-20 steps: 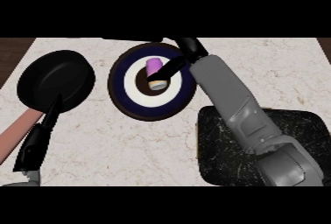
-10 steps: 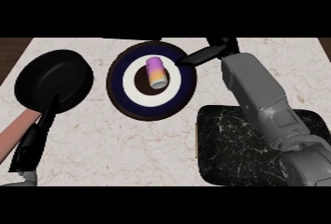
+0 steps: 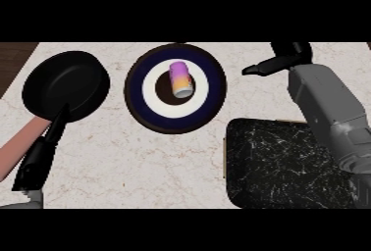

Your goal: Pick the can from the tray and place it in the plate

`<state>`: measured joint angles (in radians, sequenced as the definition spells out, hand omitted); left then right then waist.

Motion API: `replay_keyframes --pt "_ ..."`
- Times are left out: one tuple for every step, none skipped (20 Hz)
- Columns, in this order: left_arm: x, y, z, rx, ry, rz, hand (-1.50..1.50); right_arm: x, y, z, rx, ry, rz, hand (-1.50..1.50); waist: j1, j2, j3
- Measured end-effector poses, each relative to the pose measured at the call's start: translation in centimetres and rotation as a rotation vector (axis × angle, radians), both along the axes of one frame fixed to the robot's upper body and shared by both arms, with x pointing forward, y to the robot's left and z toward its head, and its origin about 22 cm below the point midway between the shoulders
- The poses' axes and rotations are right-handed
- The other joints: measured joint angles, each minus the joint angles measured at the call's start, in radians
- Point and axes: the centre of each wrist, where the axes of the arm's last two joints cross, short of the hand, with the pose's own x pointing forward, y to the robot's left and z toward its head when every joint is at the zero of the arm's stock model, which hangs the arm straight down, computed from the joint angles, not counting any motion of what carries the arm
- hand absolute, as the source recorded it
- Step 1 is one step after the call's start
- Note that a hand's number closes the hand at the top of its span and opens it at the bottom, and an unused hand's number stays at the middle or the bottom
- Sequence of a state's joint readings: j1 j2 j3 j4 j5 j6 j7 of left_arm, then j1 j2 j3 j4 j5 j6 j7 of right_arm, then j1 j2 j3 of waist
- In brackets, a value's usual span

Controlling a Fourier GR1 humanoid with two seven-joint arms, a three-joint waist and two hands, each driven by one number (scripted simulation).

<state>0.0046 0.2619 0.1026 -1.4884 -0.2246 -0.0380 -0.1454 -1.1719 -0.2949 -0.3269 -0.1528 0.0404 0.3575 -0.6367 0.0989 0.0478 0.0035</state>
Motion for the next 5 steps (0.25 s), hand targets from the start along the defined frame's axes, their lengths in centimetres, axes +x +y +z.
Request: replay_keyframes --pt "0.3 -0.1 0.2 0.001 -0.004 -0.001 0.0 0.0 -0.6 0.2 0.0 -0.01 -0.003 -1.5 0.003 0.003 0.0" --pt "0.3 -0.1 0.2 0.001 -0.005 -0.006 0.0 -0.1 -1.4 0.2 -0.002 -0.014 -0.005 -1.5 0.005 0.004 0.0" --pt "0.6 -0.3 0.5 -0.001 -0.009 -0.01 0.0 -0.2 -2.0 0.2 -0.004 -0.016 -0.002 -1.5 0.007 0.006 0.001" --pt "0.7 -0.3 0.5 -0.001 -0.01 -0.01 0.0 -0.4 -2.8 0.1 -0.004 -0.019 -0.005 -1.5 0.008 0.008 0.001" --pt "0.7 -0.5 0.5 -0.003 -0.011 -0.014 0.0 -0.5 -3.4 0.0 -0.007 -0.019 -0.011 -1.5 0.012 0.009 0.001"
